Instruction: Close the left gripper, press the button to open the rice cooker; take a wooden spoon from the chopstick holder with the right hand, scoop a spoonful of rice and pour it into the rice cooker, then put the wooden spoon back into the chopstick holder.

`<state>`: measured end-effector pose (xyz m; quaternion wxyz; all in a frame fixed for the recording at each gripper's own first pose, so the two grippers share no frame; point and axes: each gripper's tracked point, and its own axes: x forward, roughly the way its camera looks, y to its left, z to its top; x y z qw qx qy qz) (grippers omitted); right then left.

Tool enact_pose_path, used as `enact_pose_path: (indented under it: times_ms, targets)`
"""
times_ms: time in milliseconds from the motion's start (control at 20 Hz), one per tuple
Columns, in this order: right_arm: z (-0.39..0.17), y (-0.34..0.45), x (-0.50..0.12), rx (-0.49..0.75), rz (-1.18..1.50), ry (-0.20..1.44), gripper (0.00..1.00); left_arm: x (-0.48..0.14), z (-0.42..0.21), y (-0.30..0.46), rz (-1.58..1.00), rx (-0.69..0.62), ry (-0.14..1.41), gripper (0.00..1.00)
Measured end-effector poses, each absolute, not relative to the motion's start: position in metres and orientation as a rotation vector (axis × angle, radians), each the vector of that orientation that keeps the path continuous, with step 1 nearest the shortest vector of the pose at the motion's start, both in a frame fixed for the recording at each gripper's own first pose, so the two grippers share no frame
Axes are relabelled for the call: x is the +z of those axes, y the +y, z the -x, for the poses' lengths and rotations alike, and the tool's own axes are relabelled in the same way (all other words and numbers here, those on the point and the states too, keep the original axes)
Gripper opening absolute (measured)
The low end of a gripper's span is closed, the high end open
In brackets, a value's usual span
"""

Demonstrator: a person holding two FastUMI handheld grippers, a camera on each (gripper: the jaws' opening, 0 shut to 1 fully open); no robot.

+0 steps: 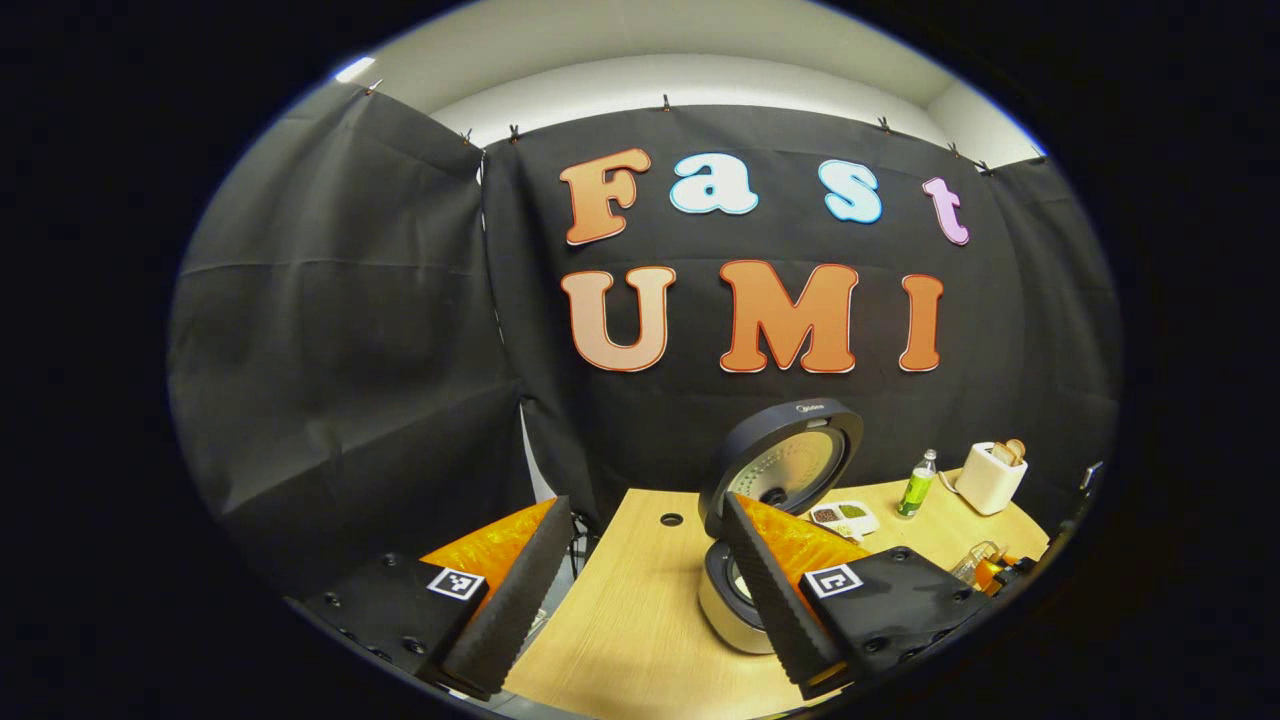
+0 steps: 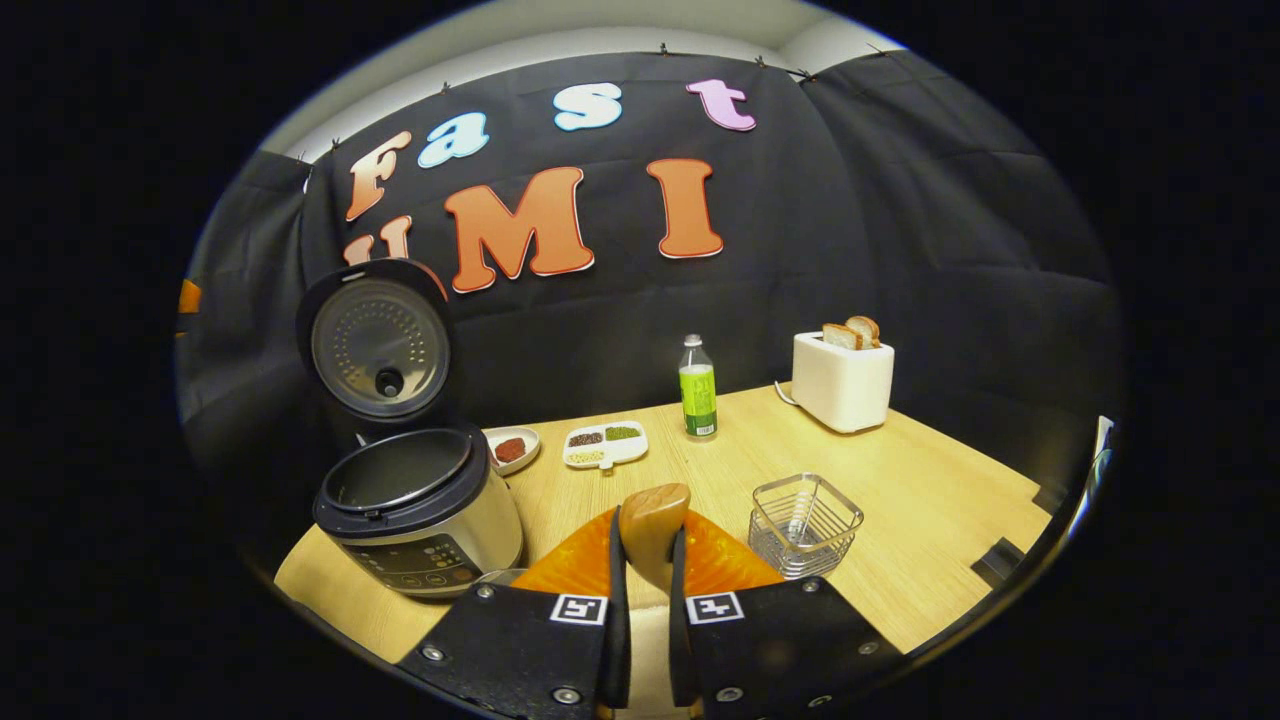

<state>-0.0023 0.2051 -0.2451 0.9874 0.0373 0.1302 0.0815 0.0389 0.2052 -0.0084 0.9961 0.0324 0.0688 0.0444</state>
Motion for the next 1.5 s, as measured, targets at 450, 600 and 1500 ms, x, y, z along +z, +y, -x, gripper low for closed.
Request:
enact_pose_path:
  times_ms: [450, 600, 1500]
  targets:
    - [0.018, 0.251, -0.253, 0.217, -0.443, 0.317, 0.15, -0.024, -0.043, 0.212, -0.034, 0.084, 0.166, 1.00]
    - [0.016, 0.245, -0.253, 0.200, -0.508, 0.326, 0.15, -0.027, -0.045, 0.211, -0.029, 0.075, 0.171, 0.97]
    - [0.016, 0.184, -0.283, 0.064, -1.274, 0.484, 0.10, -0.014, -0.061, 0.181, 0.002, -0.004, 0.136, 0.97]
